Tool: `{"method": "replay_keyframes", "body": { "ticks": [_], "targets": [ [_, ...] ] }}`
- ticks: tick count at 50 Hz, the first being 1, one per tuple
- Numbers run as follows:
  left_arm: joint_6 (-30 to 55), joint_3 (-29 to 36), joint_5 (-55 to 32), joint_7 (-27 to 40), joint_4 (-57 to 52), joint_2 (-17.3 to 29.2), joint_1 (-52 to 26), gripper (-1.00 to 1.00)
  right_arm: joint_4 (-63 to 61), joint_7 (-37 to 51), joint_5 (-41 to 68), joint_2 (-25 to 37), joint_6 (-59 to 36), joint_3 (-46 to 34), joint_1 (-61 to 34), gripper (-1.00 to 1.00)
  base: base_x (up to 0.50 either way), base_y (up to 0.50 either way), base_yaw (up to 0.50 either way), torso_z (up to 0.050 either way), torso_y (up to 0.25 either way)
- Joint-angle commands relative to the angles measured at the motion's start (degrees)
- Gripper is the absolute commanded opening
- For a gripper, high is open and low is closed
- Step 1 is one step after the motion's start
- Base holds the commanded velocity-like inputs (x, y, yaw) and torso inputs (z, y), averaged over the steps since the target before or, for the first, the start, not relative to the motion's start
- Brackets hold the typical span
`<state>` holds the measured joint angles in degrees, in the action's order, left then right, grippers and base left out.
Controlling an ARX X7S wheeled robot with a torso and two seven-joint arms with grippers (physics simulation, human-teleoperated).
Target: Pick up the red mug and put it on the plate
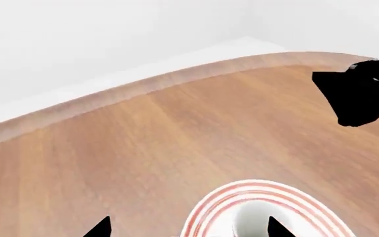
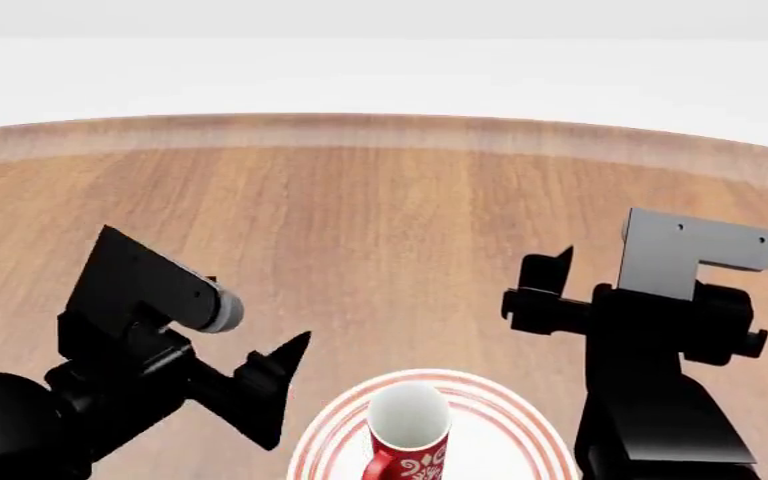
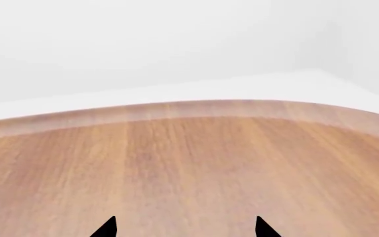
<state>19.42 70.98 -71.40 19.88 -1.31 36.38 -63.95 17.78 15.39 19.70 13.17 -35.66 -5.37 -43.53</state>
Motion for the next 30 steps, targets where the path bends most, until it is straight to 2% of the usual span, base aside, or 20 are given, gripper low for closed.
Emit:
{"method": "replay_keyframes", "body": {
  "ticks": [1, 7, 15, 30],
  "targets": [
    [-10.3, -5.3, 4.7, 14.0, 0.2, 1.0, 4.6, 1.00, -2.2, 0.0, 0.6, 0.3, -0.5, -0.1, 0.5, 1.00, 0.00, 0.00, 0.00, 0.000, 0.000],
    [-12.0, -6.1, 7.9, 20.8, -0.8, 1.0, 5.7, 1.00, -5.4, -1.6, 1.6, 0.5, 1.4, -0.2, 1.7, 1.00, 0.00, 0.00, 0.00, 0.000, 0.000],
    [-15.3, -7.7, 10.3, 25.3, -0.5, 0.7, 6.9, 1.00, -9.2, -2.2, 1.8, 1.0, 2.4, -0.7, 2.9, 1.00, 0.00, 0.00, 0.00, 0.000, 0.000],
    [-19.7, -8.9, 13.2, 25.9, 0.4, 0.1, 8.4, 1.00, -17.7, -2.7, -2.1, 2.9, 9.1, -4.7, 6.5, 1.00, 0.00, 0.00, 0.00, 0.000, 0.000]
  ]
}}
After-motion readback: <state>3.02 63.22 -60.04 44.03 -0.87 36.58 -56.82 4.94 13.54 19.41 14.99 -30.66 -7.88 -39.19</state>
